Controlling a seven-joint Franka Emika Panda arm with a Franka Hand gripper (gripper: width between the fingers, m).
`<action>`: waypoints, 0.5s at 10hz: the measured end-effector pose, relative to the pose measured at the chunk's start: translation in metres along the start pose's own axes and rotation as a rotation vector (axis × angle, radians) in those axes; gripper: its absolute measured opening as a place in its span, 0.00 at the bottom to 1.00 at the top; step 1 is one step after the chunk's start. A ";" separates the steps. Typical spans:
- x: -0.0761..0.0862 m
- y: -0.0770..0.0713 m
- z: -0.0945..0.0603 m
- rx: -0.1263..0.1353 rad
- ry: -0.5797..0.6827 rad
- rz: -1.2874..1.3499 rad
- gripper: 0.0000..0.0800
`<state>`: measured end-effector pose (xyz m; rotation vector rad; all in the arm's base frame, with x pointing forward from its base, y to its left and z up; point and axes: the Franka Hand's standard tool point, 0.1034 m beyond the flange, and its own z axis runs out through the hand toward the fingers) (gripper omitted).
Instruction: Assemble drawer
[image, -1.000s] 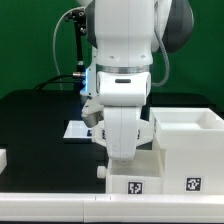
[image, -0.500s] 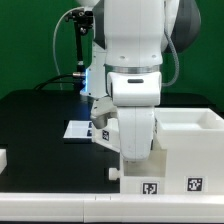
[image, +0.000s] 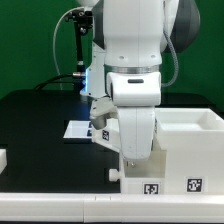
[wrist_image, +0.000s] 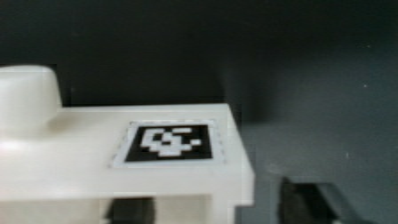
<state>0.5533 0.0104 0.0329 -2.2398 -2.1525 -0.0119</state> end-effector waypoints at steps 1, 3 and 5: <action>-0.005 0.004 -0.013 0.004 -0.006 0.005 0.56; -0.017 0.012 -0.027 0.022 -0.014 0.023 0.80; -0.033 0.022 -0.034 0.019 -0.016 0.032 0.81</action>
Offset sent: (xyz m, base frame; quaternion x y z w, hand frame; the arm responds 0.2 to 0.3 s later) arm 0.0403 -0.0213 0.0405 0.0214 -0.0263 -0.0161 0.9993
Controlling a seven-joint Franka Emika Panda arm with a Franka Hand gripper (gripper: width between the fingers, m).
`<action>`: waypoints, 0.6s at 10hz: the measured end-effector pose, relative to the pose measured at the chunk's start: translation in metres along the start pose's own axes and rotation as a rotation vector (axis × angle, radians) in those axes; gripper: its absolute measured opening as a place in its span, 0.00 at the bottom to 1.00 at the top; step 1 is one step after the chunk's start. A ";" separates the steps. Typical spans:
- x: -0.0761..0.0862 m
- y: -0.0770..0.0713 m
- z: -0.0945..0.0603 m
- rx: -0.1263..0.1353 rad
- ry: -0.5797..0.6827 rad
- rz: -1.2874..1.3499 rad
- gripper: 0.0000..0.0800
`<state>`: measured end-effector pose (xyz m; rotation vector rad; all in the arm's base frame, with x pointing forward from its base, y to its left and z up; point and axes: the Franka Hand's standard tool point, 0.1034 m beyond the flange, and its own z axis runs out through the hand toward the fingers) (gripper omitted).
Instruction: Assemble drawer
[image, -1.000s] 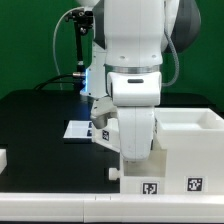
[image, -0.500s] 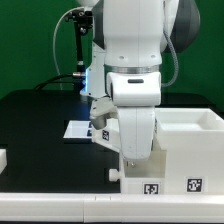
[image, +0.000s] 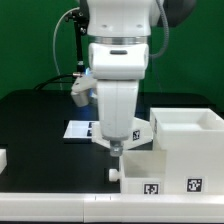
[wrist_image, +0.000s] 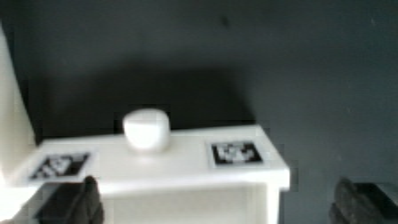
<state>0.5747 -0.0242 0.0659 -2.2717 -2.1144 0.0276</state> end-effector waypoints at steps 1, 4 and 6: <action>-0.011 -0.003 0.010 0.011 0.002 0.006 0.81; -0.029 -0.011 0.031 0.037 0.007 0.035 0.81; -0.025 -0.014 0.039 0.050 0.010 0.045 0.81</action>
Offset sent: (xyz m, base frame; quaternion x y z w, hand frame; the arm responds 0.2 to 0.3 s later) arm -0.0035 -0.0077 -0.0147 0.0014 0.0197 0.0115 0.9997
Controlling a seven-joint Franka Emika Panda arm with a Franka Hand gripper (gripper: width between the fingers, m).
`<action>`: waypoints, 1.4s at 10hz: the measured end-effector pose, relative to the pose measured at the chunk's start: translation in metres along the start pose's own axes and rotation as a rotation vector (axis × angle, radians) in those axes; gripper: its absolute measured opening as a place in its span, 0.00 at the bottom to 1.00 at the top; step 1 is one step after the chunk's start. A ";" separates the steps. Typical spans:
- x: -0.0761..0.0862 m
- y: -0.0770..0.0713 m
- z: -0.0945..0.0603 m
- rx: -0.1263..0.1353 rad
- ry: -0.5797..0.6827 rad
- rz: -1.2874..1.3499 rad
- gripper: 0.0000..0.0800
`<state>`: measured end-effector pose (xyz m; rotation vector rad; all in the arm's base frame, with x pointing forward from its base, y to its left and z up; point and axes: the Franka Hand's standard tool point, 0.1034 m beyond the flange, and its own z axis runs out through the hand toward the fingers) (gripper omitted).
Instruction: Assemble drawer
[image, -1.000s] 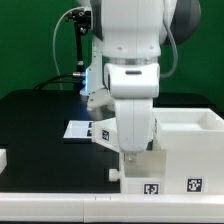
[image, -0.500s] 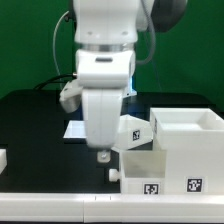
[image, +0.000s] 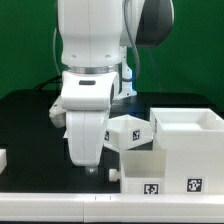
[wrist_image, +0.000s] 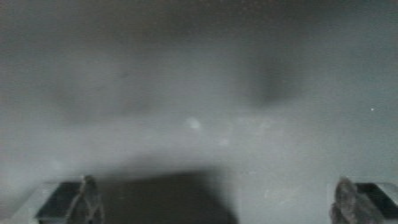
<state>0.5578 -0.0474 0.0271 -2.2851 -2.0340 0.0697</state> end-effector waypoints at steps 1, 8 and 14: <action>0.007 -0.003 0.002 0.004 0.002 0.008 0.81; 0.058 -0.026 0.012 -0.005 0.023 0.079 0.81; 0.037 -0.016 0.004 0.003 0.013 0.091 0.81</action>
Offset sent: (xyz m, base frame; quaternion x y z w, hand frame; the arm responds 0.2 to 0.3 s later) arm -0.0119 0.0295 0.0002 -0.0164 0.0027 0.0317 0.9994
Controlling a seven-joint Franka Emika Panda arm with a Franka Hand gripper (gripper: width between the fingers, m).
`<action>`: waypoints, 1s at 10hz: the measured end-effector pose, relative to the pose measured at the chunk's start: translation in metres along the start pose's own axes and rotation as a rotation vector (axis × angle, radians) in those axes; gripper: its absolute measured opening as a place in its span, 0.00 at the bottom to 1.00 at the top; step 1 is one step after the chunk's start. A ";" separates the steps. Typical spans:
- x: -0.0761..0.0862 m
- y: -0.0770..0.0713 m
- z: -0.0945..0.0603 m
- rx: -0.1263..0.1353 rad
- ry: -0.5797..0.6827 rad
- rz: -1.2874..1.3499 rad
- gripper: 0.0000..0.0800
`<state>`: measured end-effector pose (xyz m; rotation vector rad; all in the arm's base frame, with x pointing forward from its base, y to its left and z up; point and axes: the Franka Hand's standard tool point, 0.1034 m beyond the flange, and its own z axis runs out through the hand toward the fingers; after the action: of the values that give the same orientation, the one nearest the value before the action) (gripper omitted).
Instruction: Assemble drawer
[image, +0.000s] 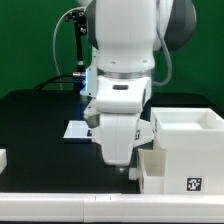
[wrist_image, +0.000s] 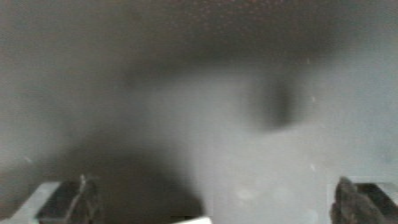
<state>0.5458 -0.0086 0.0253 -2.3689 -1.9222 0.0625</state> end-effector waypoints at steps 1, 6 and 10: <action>-0.007 0.006 -0.003 0.004 -0.001 0.005 0.81; 0.013 0.008 0.000 0.013 0.002 0.030 0.81; 0.035 -0.002 0.003 0.005 0.004 0.057 0.81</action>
Offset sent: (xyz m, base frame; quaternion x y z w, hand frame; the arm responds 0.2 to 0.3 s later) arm 0.0119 0.0171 -0.0016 -0.0112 -0.0028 0.0146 0.9998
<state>0.5509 0.0261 0.0234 -2.4189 -1.8502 0.0656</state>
